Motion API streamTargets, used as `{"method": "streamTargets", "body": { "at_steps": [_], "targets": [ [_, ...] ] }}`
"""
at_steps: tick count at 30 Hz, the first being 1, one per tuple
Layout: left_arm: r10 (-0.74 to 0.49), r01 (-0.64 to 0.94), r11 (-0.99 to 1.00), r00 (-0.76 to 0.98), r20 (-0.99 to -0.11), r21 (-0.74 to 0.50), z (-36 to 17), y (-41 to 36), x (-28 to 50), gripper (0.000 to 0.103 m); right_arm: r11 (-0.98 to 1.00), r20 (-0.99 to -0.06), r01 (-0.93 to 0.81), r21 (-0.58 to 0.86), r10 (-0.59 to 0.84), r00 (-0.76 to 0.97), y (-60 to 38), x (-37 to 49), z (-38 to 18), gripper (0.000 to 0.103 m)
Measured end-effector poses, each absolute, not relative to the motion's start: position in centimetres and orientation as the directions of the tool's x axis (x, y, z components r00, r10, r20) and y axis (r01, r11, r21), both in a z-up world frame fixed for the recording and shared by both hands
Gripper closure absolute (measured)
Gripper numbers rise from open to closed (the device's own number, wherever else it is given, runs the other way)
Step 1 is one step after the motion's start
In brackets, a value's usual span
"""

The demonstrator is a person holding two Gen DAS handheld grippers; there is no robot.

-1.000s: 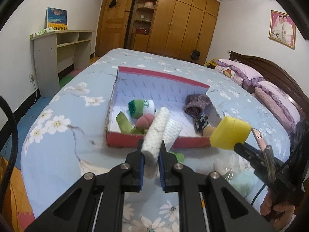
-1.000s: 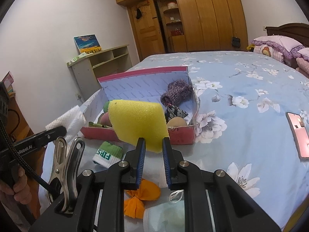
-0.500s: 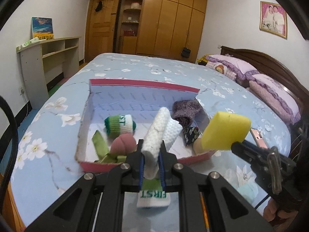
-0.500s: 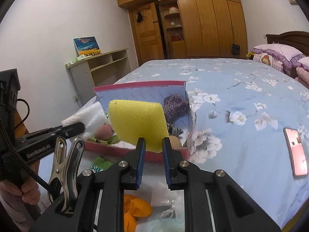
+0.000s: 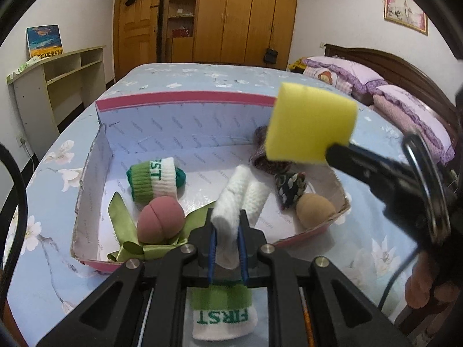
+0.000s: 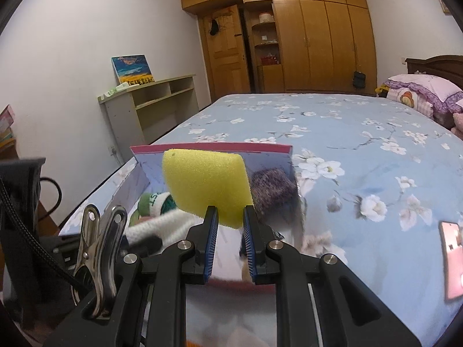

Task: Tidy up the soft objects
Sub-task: 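Carry the towel and the yellow sponge into the box with both tools, then open the left tool to release the towel while the right tool drops the sponge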

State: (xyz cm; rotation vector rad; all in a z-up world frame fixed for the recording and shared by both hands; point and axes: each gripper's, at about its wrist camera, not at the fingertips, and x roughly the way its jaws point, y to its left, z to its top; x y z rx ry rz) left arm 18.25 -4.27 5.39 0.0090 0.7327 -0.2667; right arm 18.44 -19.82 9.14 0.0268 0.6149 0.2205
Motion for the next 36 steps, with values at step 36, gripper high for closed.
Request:
{"method": "streamTargets", "body": {
  "at_steps": [36],
  "targets": [
    [-0.234,0.233,0.968,0.723,-0.650,-0.089,5.3,-3.3,17.7,0.063,0.971,-0.683,-0.209,0.116,0.231,0.693,-18.3,23.5,5.7,0.072]
  ]
}}
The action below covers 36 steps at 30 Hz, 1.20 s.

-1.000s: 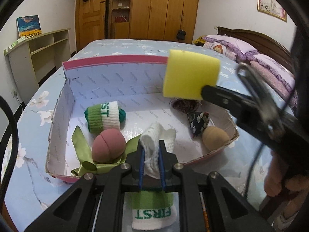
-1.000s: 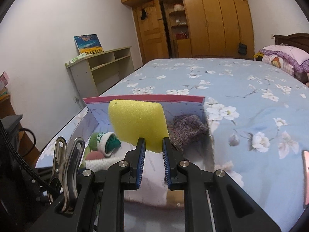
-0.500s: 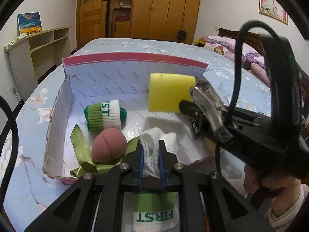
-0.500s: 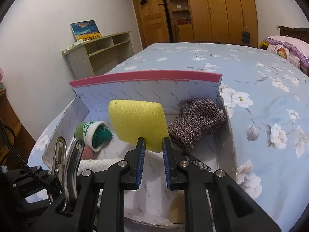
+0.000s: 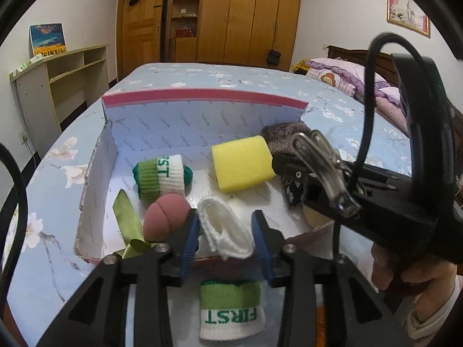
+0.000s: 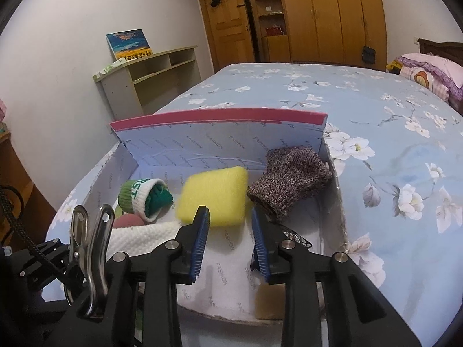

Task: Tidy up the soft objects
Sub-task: 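Open the left tool to release the towel while the right tool drops the sponge, then withdraw both tools from the box toward the remaining items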

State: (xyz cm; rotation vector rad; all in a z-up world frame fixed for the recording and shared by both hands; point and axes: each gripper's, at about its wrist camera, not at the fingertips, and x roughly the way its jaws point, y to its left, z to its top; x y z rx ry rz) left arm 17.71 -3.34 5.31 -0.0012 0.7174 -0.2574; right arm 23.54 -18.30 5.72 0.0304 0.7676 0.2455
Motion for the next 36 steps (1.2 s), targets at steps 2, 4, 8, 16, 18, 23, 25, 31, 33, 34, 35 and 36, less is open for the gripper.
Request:
{"method": "streamTargets", "body": {
  "at_steps": [2,4,8,16,18,23,25,31,33,34,35,36],
  "targets": [
    [-0.228,0.231,0.970,0.731,-0.643,-0.082,5.7,-3.4,17.5,0.061,0.971,-0.674,-0.210,0.114,0.231,0.702,-18.4,23.1,6.4,0.071],
    [-0.224,0.225,0.971,0.736,-0.639,-0.082,6.1,-3.3,17.3,0.059,0.971,-0.661,-0.213,0.109,0.231,0.714,-18.4,22.5,7.1,0.069],
    [-0.221,0.220,0.972,0.743,-0.631,-0.081,6.8,-3.0,16.6,0.058,0.970,-0.641,-0.221,0.100,0.233,0.731,-18.3,21.2,8.3,0.067],
    [-0.209,0.203,0.976,0.751,-0.626,-0.081,7.7,-2.3,14.5,0.058,0.967,-0.618,-0.229,0.112,0.248,0.746,-18.6,18.7,10.0,0.067],
    [-0.209,0.200,0.976,0.751,-0.627,-0.086,7.8,-2.2,14.0,0.058,0.967,-0.616,-0.231,0.107,0.247,0.748,-18.6,17.9,10.3,0.067],
    [-0.209,0.191,0.977,0.749,-0.629,-0.098,7.8,-1.7,12.7,0.058,0.968,-0.618,-0.224,0.109,0.243,0.748,-19.3,15.8,10.4,0.067],
    [-0.212,0.190,0.976,0.744,-0.634,-0.104,7.6,-1.6,12.2,0.058,0.970,-0.620,-0.216,0.110,0.237,0.748,-19.8,15.1,10.3,0.067],
    [-0.213,0.181,0.977,0.731,-0.648,-0.117,6.8,-1.5,11.4,0.058,0.977,-0.637,-0.184,0.106,0.209,0.742,-21.0,13.1,9.4,0.067],
    [-0.213,0.177,0.977,0.725,-0.655,-0.123,6.4,-1.4,11.2,0.058,0.978,-0.645,-0.177,0.108,0.204,0.737,-21.4,12.6,8.9,0.067],
    [-0.213,0.175,0.977,0.722,-0.658,-0.125,6.3,-1.4,11.2,0.058,0.979,-0.649,-0.174,0.108,0.202,0.734,-21.6,12.4,8.7,0.067],
    [-0.213,0.173,0.977,0.719,-0.662,-0.127,6.1,-1.4,11.1,0.058,0.979,-0.652,-0.171,0.109,0.200,0.731,-21.7,12.1,8.4,0.067],
    [-0.213,0.171,0.977,0.715,-0.666,-0.130,5.9,-1.5,11.0,0.058,0.979,-0.656,-0.169,0.111,0.200,0.728,-21.9,11.8,8.1,0.067]
  ]
}}
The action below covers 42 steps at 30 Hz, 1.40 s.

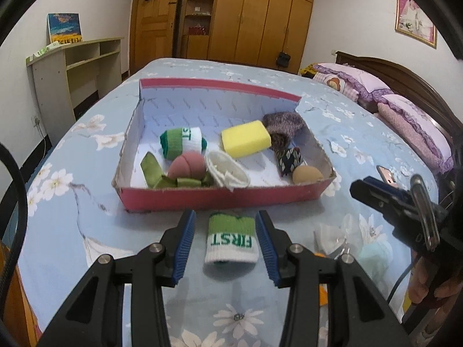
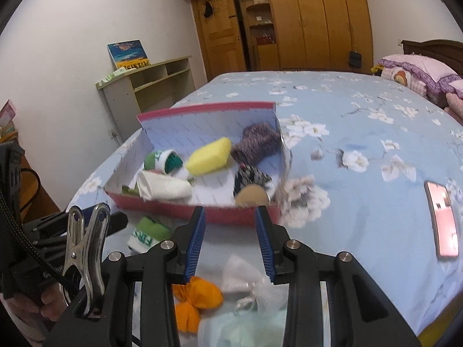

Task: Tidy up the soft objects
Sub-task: 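Withdraw both tools from the box toward the remaining items, then move the left tool onto the green-white sock while the right tool grasps the white mesh bag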

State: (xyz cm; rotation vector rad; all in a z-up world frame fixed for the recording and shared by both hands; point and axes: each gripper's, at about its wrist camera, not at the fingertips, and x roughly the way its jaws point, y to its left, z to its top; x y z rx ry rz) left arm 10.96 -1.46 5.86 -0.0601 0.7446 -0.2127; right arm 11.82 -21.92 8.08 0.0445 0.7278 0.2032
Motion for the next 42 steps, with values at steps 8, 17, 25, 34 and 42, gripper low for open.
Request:
{"method": "streamTargets", "body": {
  "at_steps": [8,17,25,34,42],
  "targets": [
    [-0.215,0.180,0.976,0.680,-0.701,-0.125,4.1,-2.3,11.0,0.058,0.979,-0.682,-0.187,0.080,0.190,0.706,-22.8,10.1,5.9,0.067],
    [-0.188,0.132,0.982,0.648,-0.738,-0.134,2.2,-2.6,12.2,0.058,0.979,-0.717,-0.187,0.080,0.187,0.671,-24.0,9.5,3.4,0.057],
    [-0.194,0.132,0.981,0.650,-0.735,-0.142,1.7,-2.7,12.7,0.058,0.984,-0.734,-0.164,0.071,0.163,0.659,-24.7,9.9,1.8,0.055],
    [-0.200,0.143,0.980,0.643,-0.740,-0.141,1.0,-3.4,13.1,0.058,0.979,-0.750,-0.155,0.132,0.201,0.630,-25.4,10.4,0.4,0.055],
    [-0.193,0.136,0.981,0.608,-0.770,-0.139,0.0,-4.1,13.9,0.058,0.977,-0.747,-0.156,0.146,0.212,0.631,-25.6,10.4,-0.4,0.055]
  ]
}}
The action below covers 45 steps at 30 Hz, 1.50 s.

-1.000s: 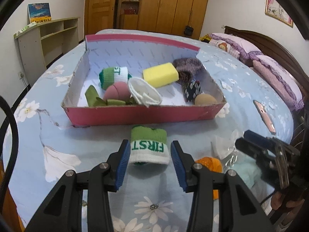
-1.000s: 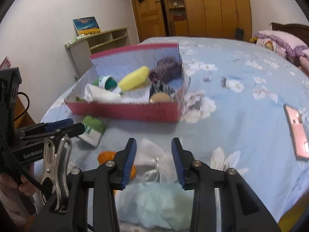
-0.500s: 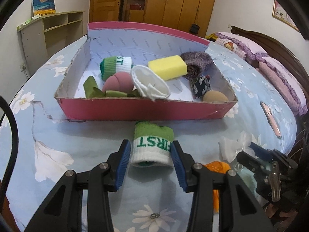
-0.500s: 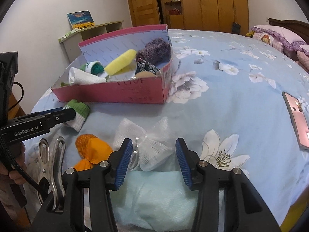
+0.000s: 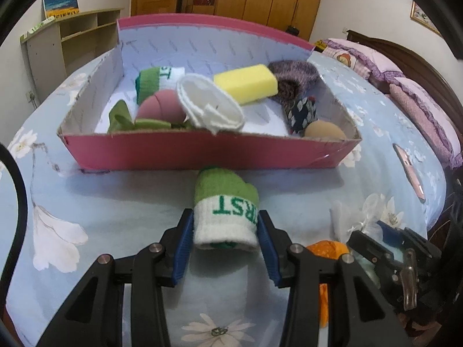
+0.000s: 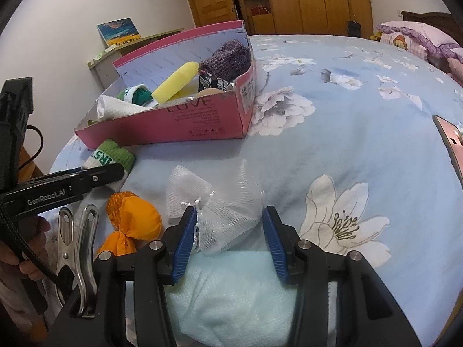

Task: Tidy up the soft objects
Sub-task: 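Move the left tool onto the green-white sock while the right tool grasps the white mesh bag, then carry the green-white sock and white mesh bag into the pink box with both tools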

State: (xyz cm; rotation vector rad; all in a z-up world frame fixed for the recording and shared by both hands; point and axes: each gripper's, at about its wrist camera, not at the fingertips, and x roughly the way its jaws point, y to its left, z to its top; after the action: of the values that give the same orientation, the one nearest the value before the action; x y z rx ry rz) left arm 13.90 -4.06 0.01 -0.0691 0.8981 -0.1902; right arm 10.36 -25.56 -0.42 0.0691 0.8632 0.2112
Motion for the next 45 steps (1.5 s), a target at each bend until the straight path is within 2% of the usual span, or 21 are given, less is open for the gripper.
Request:
{"method": "streamTargets", "body": {
  "at_steps": [6,9,11,14,20,45],
  "targets": [
    [-0.184,0.137,0.982,0.607,-0.773,-0.127,0.2,-4.3,13.9,0.058,0.975,-0.736,-0.151,0.165,0.223,0.639,-25.9,10.0,-0.4,0.058],
    [-0.182,0.141,0.983,0.615,-0.767,-0.120,0.2,-4.3,13.8,0.060,0.976,-0.728,-0.145,0.164,0.219,0.650,-25.9,9.8,-0.4,0.064],
    [-0.185,0.148,0.982,0.620,-0.762,-0.118,0.3,-4.5,13.7,0.065,0.974,-0.717,-0.146,0.173,0.226,0.659,-26.0,9.6,-0.2,0.073],
    [-0.197,0.166,0.979,0.632,-0.750,-0.118,0.7,-4.4,13.3,0.070,0.972,-0.703,-0.155,0.179,0.236,0.671,-25.9,9.3,0.2,0.081],
    [-0.213,0.177,0.976,0.648,-0.731,-0.128,1.7,-3.9,12.6,0.072,0.973,-0.680,-0.157,0.171,0.232,0.696,-25.6,8.9,0.9,0.086],
    [-0.216,0.142,0.976,0.738,-0.639,-0.167,6.4,1.3,9.7,0.072,0.980,-0.613,-0.189,0.067,0.189,0.767,-22.4,7.4,6.8,0.087]
  ]
}}
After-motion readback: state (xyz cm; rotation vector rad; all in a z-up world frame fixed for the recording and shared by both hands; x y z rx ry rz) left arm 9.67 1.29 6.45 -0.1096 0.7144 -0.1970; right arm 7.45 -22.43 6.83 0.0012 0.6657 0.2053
